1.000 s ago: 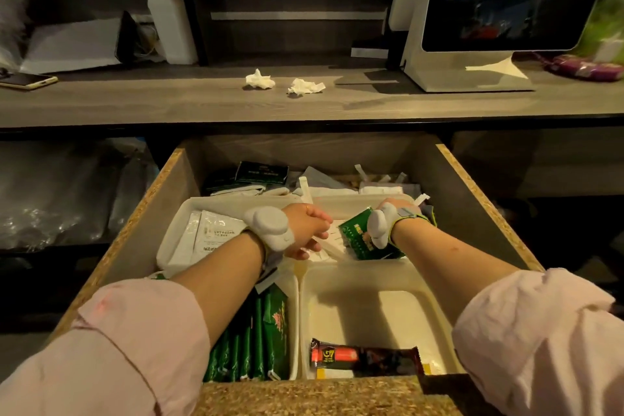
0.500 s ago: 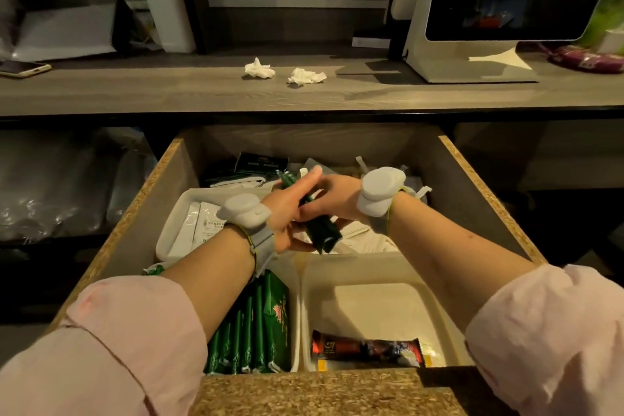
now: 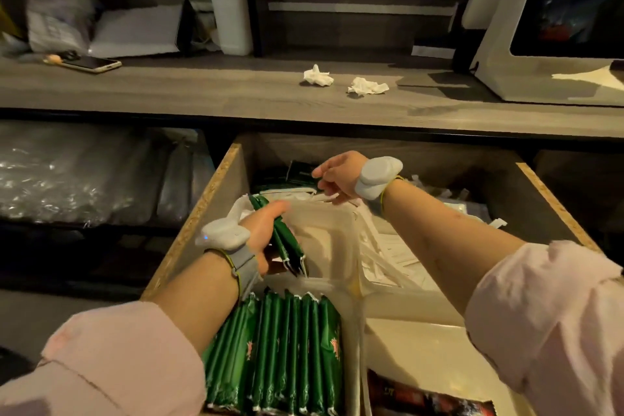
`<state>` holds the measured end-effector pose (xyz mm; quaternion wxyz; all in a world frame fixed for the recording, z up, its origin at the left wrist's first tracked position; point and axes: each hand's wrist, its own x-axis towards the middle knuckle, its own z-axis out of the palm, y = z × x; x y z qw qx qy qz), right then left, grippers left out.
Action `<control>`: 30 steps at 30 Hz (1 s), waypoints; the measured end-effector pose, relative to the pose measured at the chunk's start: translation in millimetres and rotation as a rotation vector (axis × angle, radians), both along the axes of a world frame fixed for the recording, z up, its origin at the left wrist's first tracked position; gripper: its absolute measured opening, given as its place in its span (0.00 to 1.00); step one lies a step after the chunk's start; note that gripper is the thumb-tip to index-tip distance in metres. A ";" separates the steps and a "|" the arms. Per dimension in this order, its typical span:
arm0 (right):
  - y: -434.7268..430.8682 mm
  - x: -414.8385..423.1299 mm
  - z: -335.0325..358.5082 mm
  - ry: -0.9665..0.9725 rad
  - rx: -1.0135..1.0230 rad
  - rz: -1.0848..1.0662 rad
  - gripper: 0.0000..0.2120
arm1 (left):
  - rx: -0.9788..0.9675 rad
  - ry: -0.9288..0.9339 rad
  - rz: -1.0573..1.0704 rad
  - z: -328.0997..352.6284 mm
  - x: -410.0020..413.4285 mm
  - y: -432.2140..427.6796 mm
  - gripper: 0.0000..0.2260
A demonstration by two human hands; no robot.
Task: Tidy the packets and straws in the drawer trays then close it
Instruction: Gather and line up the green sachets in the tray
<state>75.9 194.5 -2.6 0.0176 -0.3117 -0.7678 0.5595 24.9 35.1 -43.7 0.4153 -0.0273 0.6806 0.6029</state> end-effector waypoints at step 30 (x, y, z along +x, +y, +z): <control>-25.6 -4.4 4.7 0.395 0.135 0.042 0.10 | 0.286 0.037 0.169 -12.0 -7.4 -7.7 0.27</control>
